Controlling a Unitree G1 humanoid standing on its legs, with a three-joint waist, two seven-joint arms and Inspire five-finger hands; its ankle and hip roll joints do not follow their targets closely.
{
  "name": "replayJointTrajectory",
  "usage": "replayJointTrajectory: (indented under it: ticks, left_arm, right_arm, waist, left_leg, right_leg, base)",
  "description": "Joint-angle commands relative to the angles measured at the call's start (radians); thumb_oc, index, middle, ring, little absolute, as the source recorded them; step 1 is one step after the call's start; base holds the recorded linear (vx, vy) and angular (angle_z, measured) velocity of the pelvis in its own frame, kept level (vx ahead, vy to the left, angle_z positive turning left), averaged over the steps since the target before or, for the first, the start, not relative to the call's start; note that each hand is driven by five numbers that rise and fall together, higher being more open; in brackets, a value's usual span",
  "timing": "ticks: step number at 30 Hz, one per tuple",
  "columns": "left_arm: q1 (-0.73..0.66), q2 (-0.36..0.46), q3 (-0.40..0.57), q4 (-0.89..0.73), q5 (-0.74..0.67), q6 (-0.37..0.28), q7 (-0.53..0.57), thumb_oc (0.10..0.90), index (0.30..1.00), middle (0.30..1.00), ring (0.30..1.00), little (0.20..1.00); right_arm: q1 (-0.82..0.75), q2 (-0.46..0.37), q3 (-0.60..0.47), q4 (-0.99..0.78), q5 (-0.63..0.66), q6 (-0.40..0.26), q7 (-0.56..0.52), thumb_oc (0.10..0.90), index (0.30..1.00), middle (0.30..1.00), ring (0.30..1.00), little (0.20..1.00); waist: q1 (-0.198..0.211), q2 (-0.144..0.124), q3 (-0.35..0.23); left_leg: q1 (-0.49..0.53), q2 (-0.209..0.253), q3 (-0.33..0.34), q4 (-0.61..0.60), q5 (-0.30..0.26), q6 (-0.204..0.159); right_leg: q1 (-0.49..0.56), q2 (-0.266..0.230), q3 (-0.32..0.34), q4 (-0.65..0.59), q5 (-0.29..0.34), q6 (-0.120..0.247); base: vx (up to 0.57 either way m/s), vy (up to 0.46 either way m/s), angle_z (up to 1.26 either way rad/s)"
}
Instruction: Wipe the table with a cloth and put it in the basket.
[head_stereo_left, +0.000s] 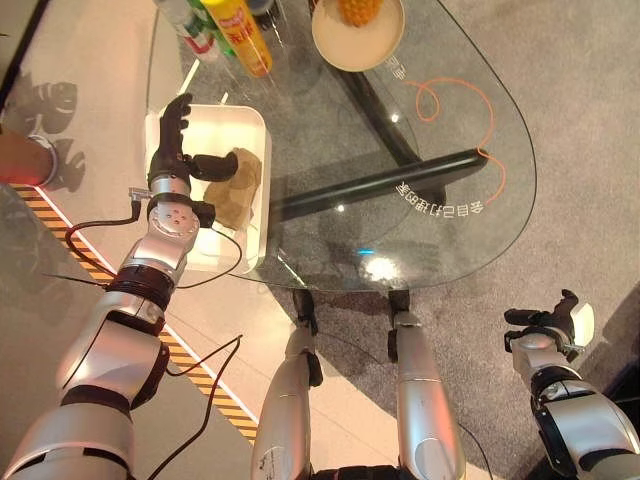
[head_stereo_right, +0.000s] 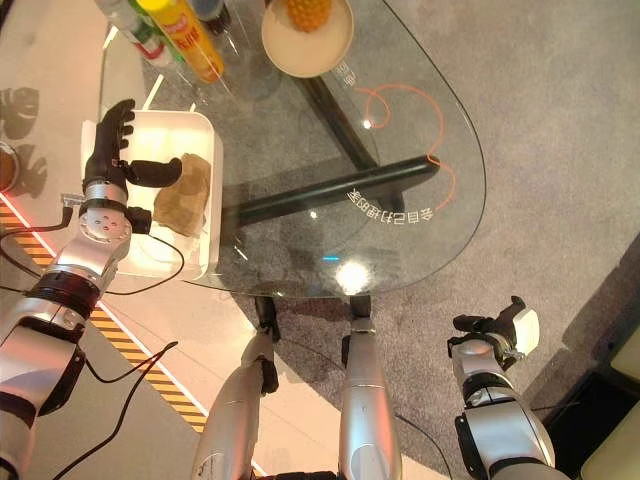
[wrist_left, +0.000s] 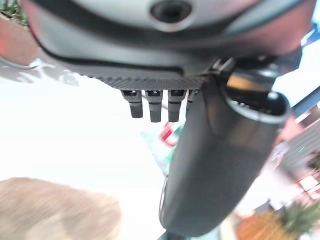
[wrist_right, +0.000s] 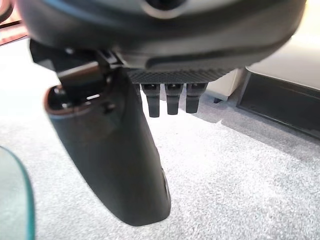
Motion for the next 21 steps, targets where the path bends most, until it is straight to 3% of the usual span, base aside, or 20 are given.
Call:
replayJointTrajectory:
  ticks: [1,7,12,17,21]
  left_arm:
    - [-0.010,0.145,0.115,-0.020,-0.013,-0.105,0.063,0.800,0.900,0.900,0.900,0.900]
    - [0.138,0.198,0.196,-0.065,-0.026,-0.118,0.049,0.800,0.900,0.900,0.900,0.900]
    - [0.265,0.196,0.272,-0.081,-0.050,-0.100,0.015,0.800,0.900,0.900,0.900,0.900]
    - [0.429,0.147,0.367,-0.069,-0.094,-0.088,-0.061,0.800,0.900,0.900,0.900,0.900]
    - [0.578,0.072,0.433,-0.035,-0.129,-0.082,-0.194,0.800,0.900,0.900,0.900,0.900]
  right_arm:
    - [0.096,-0.052,-0.054,0.058,0.025,-0.007,0.018,0.800,0.900,0.900,0.900,0.900]
    - [0.220,-0.050,-0.097,0.075,0.055,-0.019,0.117,0.800,0.900,0.900,0.900,0.900]
    - [0.306,-0.044,-0.125,0.095,0.041,0.002,0.199,0.800,0.900,0.900,0.900,0.900]
    - [0.380,-0.011,-0.139,0.102,0.021,0.021,0.252,0.800,0.900,0.900,0.900,0.900]
    - [0.422,0.026,-0.128,0.088,-0.057,0.028,0.286,0.800,0.900,0.900,0.900,0.900]
  waist:
    - [0.018,-0.027,-0.050]
    - [0.046,-0.031,-0.171]
    - [0.061,-0.039,-0.269]
    - [0.088,-0.053,-0.365]
    - [0.106,-0.058,-0.417]
  left_leg:
    - [0.114,-0.032,-0.025,0.039,-0.145,-0.011]
    - [0.252,-0.037,-0.041,-0.077,-0.129,-0.024]
    - [0.330,-0.033,-0.045,-0.093,-0.145,-0.024]
    - [0.398,-0.023,-0.051,-0.096,-0.165,-0.024]
    - [0.435,-0.015,-0.054,-0.096,-0.181,-0.026]
  right_leg:
    - [0.165,0.000,-0.023,-0.207,0.079,0.023]
    - [0.332,-0.016,-0.041,-0.344,0.109,0.036]
    - [0.440,-0.019,-0.066,-0.385,0.102,0.037]
    - [0.532,-0.021,-0.096,-0.417,0.095,0.039]
    - [0.585,-0.026,-0.114,-0.452,0.100,0.044]
  base:
    - [0.00,-0.058,0.05]
    - [0.03,-0.038,0.08]
    - [0.10,-0.056,0.14]
    - [0.10,-0.038,0.16]
    - [0.09,-0.009,0.11]
